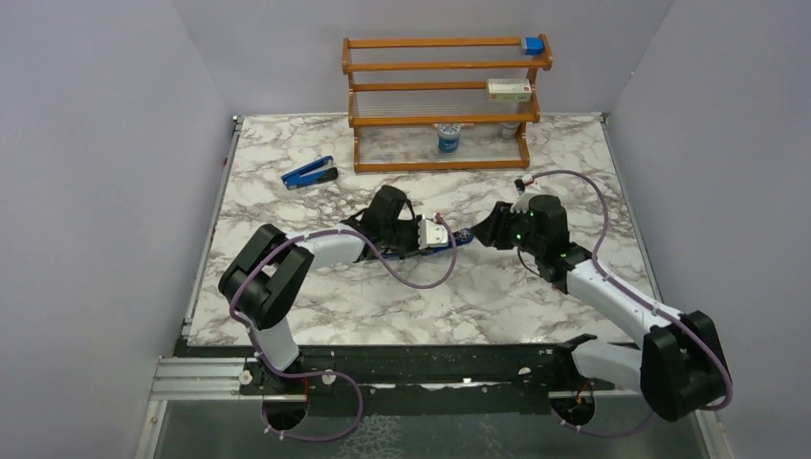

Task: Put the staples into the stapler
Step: Place the stapler at the center of the board.

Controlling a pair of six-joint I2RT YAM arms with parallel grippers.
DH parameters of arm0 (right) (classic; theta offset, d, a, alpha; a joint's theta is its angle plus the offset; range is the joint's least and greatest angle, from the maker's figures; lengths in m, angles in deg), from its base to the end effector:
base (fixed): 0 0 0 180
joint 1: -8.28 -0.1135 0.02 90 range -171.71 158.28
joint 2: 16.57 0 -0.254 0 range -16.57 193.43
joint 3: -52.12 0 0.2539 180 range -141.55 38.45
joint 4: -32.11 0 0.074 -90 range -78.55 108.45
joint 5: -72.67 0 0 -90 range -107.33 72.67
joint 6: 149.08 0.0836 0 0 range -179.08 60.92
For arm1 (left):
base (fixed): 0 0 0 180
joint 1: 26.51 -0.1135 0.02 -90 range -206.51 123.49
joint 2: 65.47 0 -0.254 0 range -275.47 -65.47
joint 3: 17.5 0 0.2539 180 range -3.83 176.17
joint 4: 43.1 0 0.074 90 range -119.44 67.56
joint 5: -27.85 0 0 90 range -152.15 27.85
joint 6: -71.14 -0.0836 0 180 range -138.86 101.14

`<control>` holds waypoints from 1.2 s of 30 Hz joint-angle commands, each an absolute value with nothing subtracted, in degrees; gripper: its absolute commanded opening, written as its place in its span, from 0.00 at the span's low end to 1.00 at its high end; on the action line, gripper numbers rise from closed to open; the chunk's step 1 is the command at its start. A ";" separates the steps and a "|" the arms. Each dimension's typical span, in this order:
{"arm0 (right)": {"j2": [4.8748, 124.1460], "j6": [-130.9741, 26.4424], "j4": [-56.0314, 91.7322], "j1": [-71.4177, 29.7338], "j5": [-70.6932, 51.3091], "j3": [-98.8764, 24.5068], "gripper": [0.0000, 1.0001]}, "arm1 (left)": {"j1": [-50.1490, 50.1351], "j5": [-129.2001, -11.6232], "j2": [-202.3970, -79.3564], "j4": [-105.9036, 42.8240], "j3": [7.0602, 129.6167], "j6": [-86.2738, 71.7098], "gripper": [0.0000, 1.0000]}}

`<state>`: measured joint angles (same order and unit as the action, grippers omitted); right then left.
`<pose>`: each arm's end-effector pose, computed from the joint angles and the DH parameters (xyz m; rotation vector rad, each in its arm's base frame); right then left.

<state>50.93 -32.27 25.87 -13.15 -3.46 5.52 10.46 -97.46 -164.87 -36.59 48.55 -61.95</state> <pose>0.2701 0.1276 0.1868 -0.0577 2.1181 0.7623 0.2767 -0.2688 0.1334 1.6397 1.4508 -0.6342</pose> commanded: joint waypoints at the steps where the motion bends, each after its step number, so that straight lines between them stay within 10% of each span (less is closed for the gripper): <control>1: 45.70 -34.53 19.73 -13.42 -8.90 3.95 0.42 | 9.64 -96.95 -164.09 -27.93 49.22 -67.42 0.00; 20: 40.48 -33.59 16.90 -13.42 -9.25 6.55 0.43 | 10.30 -86.19 -173.46 -4.80 65.33 -77.88 0.00; 36: 44.79 -33.94 18.68 -13.42 -6.33 7.05 0.44 | 11.11 -85.64 -172.88 -6.93 67.92 -75.23 0.46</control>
<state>43.28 -33.61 17.32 -13.15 -8.51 6.66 10.86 -85.66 -173.85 -6.76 67.19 -76.55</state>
